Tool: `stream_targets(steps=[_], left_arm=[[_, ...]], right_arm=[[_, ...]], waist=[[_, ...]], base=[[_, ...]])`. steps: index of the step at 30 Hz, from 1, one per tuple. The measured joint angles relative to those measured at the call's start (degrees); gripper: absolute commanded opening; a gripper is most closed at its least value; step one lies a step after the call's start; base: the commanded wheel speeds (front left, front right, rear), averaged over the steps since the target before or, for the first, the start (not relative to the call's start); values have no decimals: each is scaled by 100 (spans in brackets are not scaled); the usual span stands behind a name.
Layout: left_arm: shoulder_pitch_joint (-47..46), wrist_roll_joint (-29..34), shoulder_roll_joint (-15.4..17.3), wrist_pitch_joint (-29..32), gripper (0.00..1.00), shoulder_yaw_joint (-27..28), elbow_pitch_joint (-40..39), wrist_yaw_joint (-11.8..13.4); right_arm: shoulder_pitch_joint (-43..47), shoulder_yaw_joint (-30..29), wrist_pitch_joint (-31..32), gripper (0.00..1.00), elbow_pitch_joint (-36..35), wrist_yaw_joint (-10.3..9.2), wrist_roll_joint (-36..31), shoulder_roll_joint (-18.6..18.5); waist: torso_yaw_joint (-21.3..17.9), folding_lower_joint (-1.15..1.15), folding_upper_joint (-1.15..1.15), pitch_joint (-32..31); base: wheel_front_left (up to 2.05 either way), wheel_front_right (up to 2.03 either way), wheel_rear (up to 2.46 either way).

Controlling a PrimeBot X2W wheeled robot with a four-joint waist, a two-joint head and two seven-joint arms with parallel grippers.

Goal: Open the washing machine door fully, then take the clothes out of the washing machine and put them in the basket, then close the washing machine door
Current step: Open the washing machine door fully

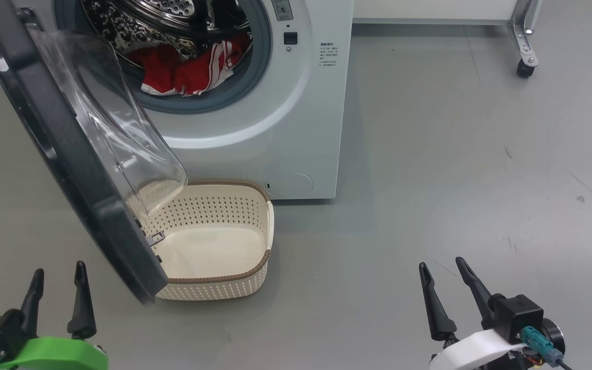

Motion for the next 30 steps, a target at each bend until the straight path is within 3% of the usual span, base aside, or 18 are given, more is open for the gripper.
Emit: stream_targets(steps=[30], left_arm=[[3, 191, 5, 0, 100, -197, 162, -4]], right_arm=[[277, -142, 0, 100, -136, 1, -456, 205]], waist=[[26, 0, 0, -10]], base=[[0, 0, 0]])
